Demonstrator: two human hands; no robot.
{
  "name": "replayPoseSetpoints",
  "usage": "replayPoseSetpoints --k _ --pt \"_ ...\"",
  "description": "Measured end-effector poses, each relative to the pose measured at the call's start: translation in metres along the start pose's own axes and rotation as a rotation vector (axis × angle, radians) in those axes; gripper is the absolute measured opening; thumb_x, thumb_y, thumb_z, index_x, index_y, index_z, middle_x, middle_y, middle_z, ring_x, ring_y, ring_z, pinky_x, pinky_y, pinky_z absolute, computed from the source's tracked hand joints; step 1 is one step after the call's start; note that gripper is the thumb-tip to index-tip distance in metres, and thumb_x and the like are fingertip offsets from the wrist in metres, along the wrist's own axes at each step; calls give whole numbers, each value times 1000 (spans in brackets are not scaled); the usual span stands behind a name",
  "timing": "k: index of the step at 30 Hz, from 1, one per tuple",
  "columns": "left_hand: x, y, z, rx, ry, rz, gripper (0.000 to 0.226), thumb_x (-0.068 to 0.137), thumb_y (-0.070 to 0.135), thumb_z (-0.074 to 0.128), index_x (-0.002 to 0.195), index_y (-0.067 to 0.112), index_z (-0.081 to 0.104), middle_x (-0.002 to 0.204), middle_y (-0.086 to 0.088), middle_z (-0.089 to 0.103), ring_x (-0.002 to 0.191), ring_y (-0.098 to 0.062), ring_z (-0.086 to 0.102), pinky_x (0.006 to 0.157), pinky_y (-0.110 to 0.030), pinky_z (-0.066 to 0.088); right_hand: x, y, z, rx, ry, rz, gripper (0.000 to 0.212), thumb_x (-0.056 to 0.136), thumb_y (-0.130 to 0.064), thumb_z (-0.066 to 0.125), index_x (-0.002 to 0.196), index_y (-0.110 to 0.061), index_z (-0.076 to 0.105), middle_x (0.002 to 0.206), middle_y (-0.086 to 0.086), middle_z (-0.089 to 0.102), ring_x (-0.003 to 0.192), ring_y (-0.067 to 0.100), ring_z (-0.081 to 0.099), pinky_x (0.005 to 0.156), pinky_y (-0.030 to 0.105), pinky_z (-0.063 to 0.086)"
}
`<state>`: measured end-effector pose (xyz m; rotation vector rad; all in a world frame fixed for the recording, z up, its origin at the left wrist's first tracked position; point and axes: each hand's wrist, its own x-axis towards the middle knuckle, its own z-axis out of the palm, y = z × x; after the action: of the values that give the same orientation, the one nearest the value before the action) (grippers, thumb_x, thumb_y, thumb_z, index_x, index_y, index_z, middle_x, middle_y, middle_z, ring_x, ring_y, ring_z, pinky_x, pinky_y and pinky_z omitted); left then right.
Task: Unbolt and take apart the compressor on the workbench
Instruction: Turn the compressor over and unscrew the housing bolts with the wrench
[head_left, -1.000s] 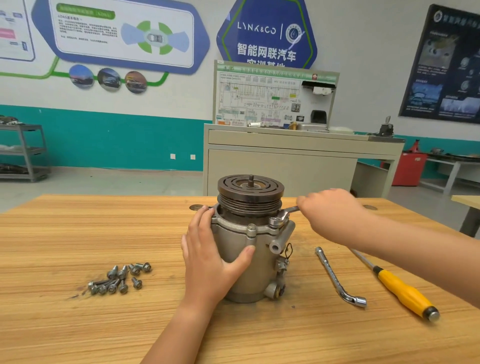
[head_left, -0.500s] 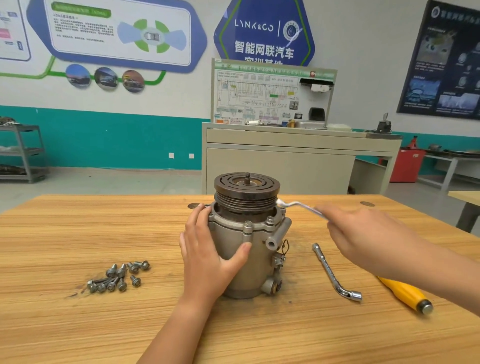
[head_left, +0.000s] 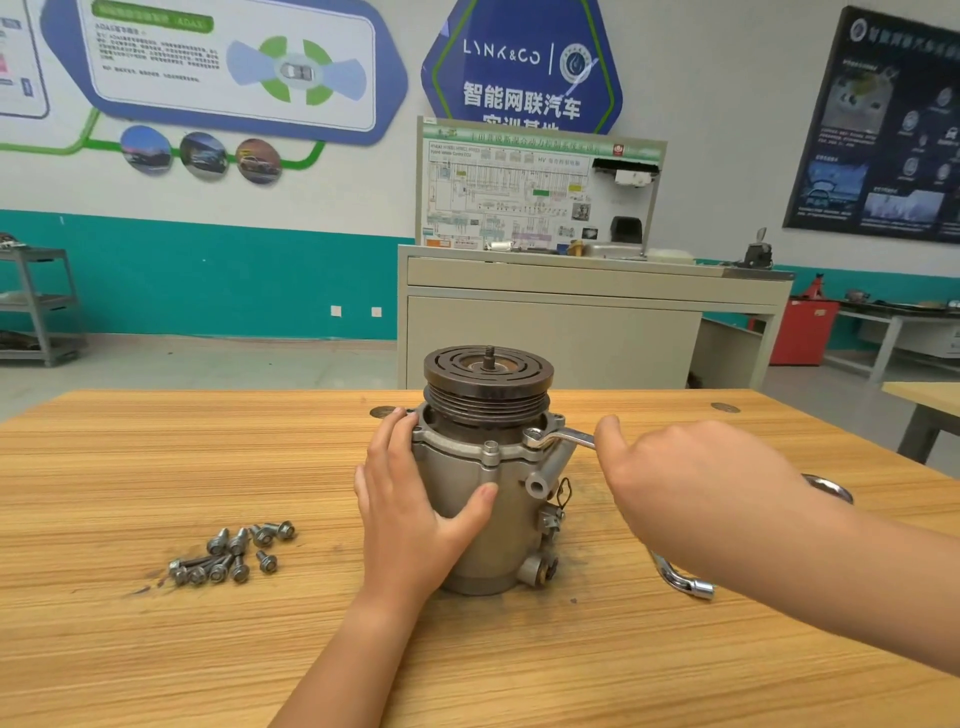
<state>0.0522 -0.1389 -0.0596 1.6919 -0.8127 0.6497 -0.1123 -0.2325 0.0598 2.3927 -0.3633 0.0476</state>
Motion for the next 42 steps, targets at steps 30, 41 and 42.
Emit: replayPoseSetpoints --k 30,41,42 --pt "0 1 -1 19 -20 -14 92 65 59 51 138 5 36 145 -8 32 133 -22 29 106 -62 25 -6 20 19 345 104 147 37 98 -20 31 132 -33 24 70 -7 50 62 14 48 54 29 42" --pt "0 1 -1 6 -19 -7 90 67 59 51 137 5 35 145 -9 32 134 -22 29 106 -62 24 -6 2 11 -39 88 30 60 94 -9 33 144 -7 1 61 0 31 45 17 28 37 28 20" --pt "0 1 -1 5 -16 -6 90 67 59 51 137 5 35 144 -9 32 134 -21 29 106 -62 24 -4 7 16 -38 109 44 55 95 -13 33 143 -10 5 61 -2 33 45 15 30 37 27 20"
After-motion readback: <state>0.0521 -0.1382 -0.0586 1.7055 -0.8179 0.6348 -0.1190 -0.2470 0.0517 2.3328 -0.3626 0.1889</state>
